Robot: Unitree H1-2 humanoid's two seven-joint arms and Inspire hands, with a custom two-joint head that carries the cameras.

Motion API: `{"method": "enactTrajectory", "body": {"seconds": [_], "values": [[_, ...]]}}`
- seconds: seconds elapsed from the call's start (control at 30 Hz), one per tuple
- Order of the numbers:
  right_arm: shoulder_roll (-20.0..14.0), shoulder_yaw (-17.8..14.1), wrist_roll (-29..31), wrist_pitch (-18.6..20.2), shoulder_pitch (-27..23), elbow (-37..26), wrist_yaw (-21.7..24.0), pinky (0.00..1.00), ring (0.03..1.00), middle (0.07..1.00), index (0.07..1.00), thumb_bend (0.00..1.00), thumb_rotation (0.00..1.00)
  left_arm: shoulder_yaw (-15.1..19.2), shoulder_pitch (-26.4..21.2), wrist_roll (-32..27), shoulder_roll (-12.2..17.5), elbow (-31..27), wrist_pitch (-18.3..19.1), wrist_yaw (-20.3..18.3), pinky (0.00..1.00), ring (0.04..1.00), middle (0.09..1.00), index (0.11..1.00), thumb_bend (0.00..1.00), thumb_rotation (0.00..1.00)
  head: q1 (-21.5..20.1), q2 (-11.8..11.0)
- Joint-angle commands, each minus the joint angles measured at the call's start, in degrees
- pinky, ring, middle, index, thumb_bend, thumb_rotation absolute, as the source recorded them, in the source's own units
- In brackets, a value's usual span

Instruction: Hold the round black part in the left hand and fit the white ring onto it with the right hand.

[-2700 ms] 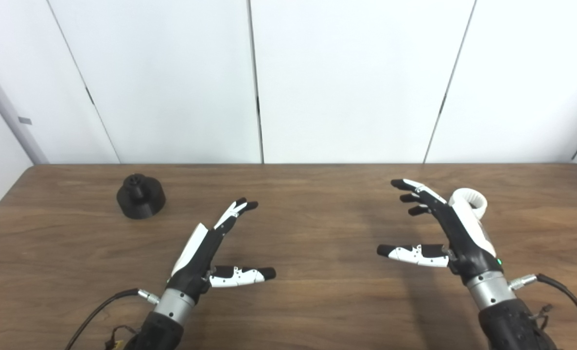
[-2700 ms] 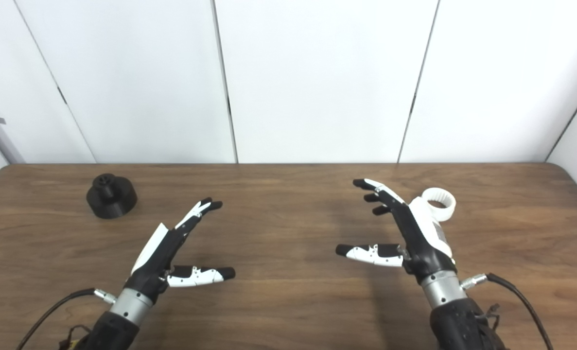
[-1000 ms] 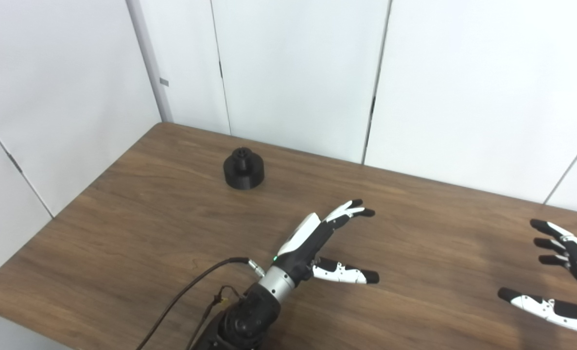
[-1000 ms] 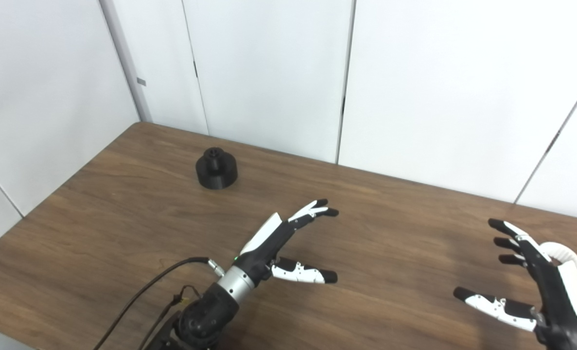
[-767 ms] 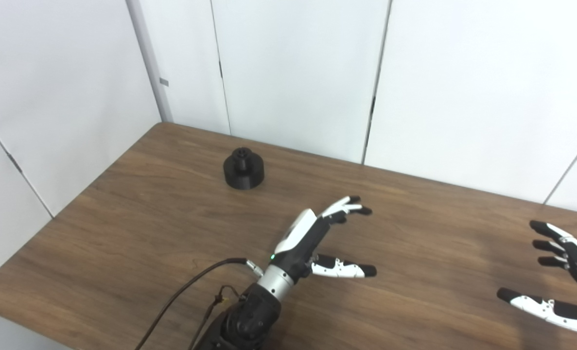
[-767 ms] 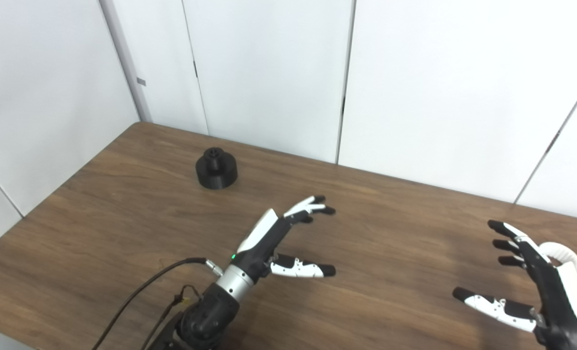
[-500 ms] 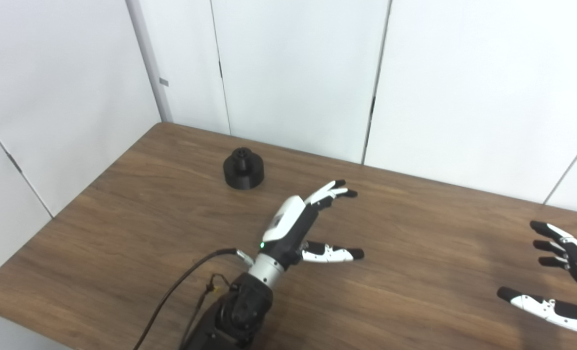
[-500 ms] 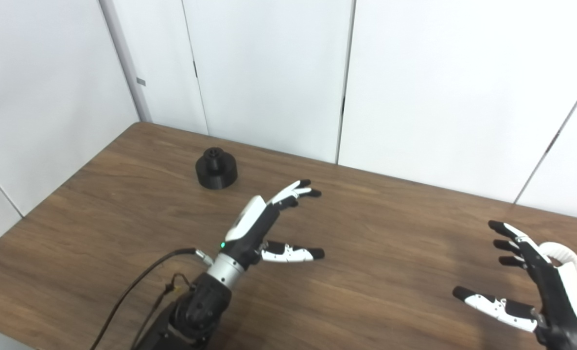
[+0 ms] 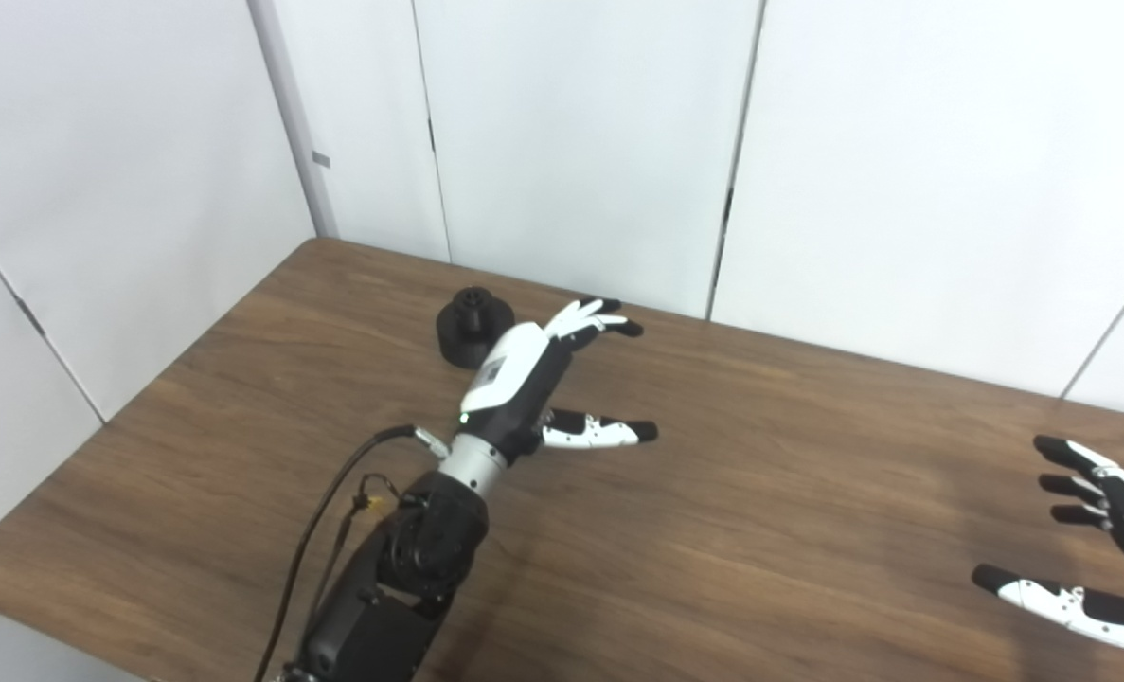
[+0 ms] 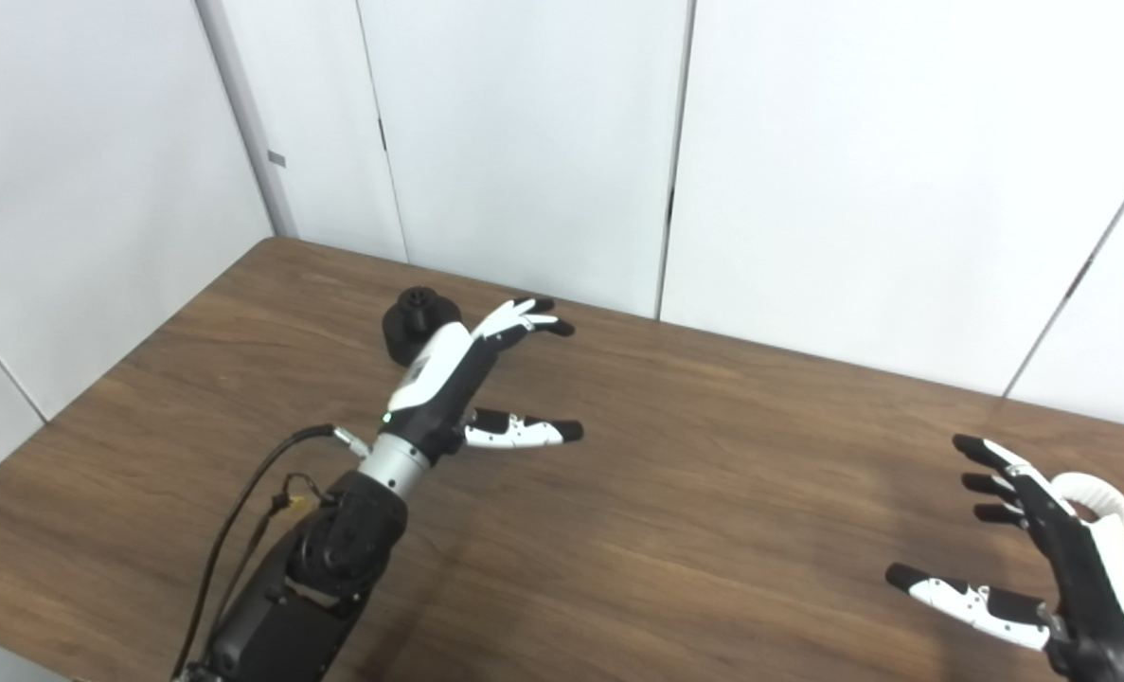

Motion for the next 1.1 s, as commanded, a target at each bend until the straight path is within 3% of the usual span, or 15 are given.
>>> {"method": "enactTrajectory", "body": {"seconds": [0.0, 0.57, 0.93, 1.07], "values": [[-1.2, -0.8, 0.9, -1.5, -1.4, -1.4, -0.4, 0.71, 0.796, 0.862, 0.828, 0.71, 0.17, 1.0, -3.3, 1.1, 1.2, -2.3, 0.7, 1.3, 0.85, 0.986, 0.933, 0.762, 0.86, 0.29, 0.1, 0.1], [-1.8, -1.0, 1.4, -1.5, -0.9, -1.3, -0.4, 0.69, 0.788, 0.856, 0.825, 0.71, 0.16, 3.6, -8.1, 4.2, 7.1, 1.0, 8.1, 0.9, 0.91, 1.000, 0.987, 0.812, 0.93, 0.31, 0.4, 0.1], [-2.2, -1.2, 2.7, -2.9, -0.7, -0.7, -0.5, 0.68, 0.788, 0.865, 0.827, 0.70, 0.12, 3.4, -11.6, 6.9, 10.2, 4.9, 12.0, 2.0, 0.95, 1.000, 0.991, 0.848, 0.96, 0.35, 0.5, 0.2], [-2.3, -1.2, 2.6, -3.1, -0.7, -0.6, -0.6, 0.68, 0.784, 0.863, 0.826, 0.70, 0.15, 3.4, -13.2, 7.5, 11.4, 7.2, 12.2, 2.9, 0.95, 1.000, 0.989, 0.838, 0.97, 0.36, 0.5, 0.2]]}}
